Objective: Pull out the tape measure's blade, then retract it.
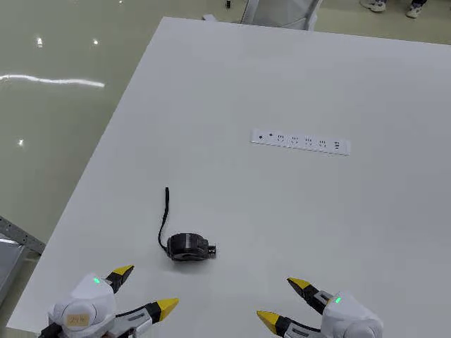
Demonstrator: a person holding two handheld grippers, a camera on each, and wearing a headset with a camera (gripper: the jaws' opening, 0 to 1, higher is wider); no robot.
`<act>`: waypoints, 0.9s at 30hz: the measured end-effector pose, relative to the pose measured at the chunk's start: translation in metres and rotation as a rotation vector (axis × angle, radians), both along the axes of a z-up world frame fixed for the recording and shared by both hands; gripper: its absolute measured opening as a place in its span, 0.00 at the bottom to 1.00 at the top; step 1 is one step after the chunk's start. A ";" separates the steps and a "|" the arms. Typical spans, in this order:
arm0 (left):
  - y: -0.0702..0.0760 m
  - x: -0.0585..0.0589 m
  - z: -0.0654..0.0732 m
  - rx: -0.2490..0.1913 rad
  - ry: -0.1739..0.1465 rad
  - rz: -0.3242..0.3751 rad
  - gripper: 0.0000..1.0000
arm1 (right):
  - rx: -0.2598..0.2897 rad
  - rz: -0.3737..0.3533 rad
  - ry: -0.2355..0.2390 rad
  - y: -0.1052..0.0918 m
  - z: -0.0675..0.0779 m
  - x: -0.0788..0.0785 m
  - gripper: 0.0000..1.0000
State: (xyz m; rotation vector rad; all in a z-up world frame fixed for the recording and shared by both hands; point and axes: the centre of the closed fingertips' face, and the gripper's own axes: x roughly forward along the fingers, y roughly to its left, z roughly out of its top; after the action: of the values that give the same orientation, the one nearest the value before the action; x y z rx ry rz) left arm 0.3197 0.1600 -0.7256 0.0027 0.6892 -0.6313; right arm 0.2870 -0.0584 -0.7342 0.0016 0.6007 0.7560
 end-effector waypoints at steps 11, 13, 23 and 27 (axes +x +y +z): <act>-0.004 0.005 0.002 -0.022 -0.004 0.011 0.71 | -0.003 0.005 0.012 0.006 -0.003 -0.003 0.56; -0.005 0.005 0.002 -0.018 -0.005 0.005 0.71 | -0.003 0.005 0.016 0.007 -0.004 -0.004 0.56; -0.010 0.001 0.002 -0.033 0.003 0.005 0.71 | 0.001 -0.004 0.024 0.009 -0.005 -0.005 0.57; -0.009 0.001 0.002 -0.038 0.004 0.008 0.71 | 0.000 -0.004 0.029 0.010 -0.006 -0.007 0.57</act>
State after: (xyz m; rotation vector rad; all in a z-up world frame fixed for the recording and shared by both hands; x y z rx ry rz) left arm 0.3209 0.1507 -0.7236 -0.0367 0.6810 -0.6368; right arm 0.2802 -0.0484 -0.7407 0.0143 0.6285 0.7534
